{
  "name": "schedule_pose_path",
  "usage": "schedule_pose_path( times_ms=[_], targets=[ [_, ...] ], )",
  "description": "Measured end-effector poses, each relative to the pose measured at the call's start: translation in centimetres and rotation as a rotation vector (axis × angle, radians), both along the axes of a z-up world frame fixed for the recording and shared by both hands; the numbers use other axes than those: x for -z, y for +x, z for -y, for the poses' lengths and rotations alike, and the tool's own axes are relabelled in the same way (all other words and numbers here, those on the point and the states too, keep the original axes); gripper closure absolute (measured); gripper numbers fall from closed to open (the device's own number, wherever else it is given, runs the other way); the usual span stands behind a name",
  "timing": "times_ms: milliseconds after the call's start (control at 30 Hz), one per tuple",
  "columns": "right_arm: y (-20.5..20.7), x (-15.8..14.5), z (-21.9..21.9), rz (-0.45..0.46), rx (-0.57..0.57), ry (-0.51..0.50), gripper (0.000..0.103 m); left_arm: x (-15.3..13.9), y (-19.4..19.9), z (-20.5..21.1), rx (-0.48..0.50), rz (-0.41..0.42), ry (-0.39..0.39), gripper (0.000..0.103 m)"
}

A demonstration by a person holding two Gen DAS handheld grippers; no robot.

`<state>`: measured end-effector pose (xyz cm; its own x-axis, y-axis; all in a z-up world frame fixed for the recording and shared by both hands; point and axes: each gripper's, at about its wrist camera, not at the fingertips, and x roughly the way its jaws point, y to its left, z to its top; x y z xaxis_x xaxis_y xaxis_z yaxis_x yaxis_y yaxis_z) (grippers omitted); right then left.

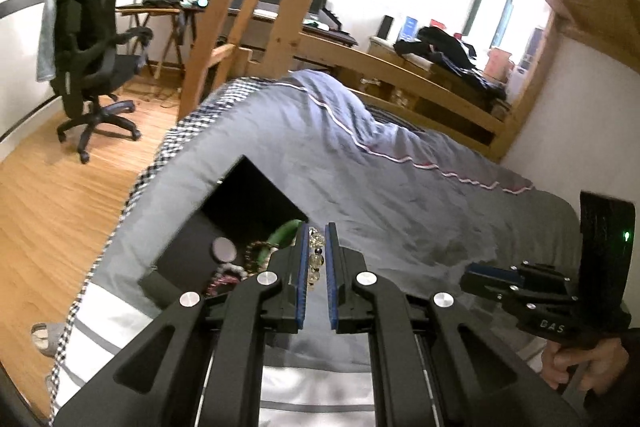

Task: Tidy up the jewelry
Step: 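Carry the gold chain with the left tool while the right tool carries the silver ring to the box, then open both tools above the black box to drop the chain and ring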

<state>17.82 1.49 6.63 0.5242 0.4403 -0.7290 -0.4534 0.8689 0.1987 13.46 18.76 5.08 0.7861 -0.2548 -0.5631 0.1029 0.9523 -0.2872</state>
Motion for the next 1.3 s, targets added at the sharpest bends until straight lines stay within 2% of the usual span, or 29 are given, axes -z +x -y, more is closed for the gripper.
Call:
schedule_pose_path(
  times_ms=[200, 300, 467, 733, 967, 1067, 1133, 1200, 1233, 1300],
  targets=[
    [3.2, -0.2, -4.4, 0.0, -0.057, -0.005, 0.083, 0.4, 0.4, -1.3, -0.066, -0.014, 0.042, 0.095],
    [4.9, -0.1, -6.8, -0.012, -0.086, 0.007, 0.083, 1.0, 1.0, -2.1, -0.119, -0.05, 0.065, 0.095],
    [7.3, 0.5, -10.0, -0.047, -0.123, 0.017, 0.083, 2.2, 1.7, -2.9, -0.149, -0.102, 0.09, 0.095],
    [9.5, 2.7, -12.2, -0.113, -0.128, 0.037, 0.083, 2.9, 1.9, -4.0, -0.141, -0.127, 0.019, 0.096],
    [10.3, 3.9, -12.8, -0.169, -0.113, 0.07, 0.082, 2.9, 1.7, -4.4, -0.18, -0.126, 0.021, 0.094],
    [10.5, 3.8, -12.7, -0.179, -0.113, 0.079, 0.081, 2.7, 1.5, -4.5, -0.195, -0.114, 0.027, 0.084],
    [10.4, 3.6, -12.4, -0.176, -0.109, 0.09, 0.075, 2.6, 1.5, -4.5, -0.2, -0.11, 0.026, 0.075],
    [10.2, 3.1, -11.8, -0.168, -0.095, 0.106, 0.05, 2.5, 1.3, -4.5, -0.21, -0.099, 0.034, 0.039],
    [10.0, 2.7, -11.2, -0.161, -0.089, 0.126, 0.045, 2.2, 1.0, -4.4, -0.223, -0.078, 0.043, 0.031],
    [9.7, 2.0, -10.3, -0.145, -0.07, 0.123, 0.026, 1.5, 0.5, -4.2, -0.228, -0.034, 0.058, 0.023]
  ],
)
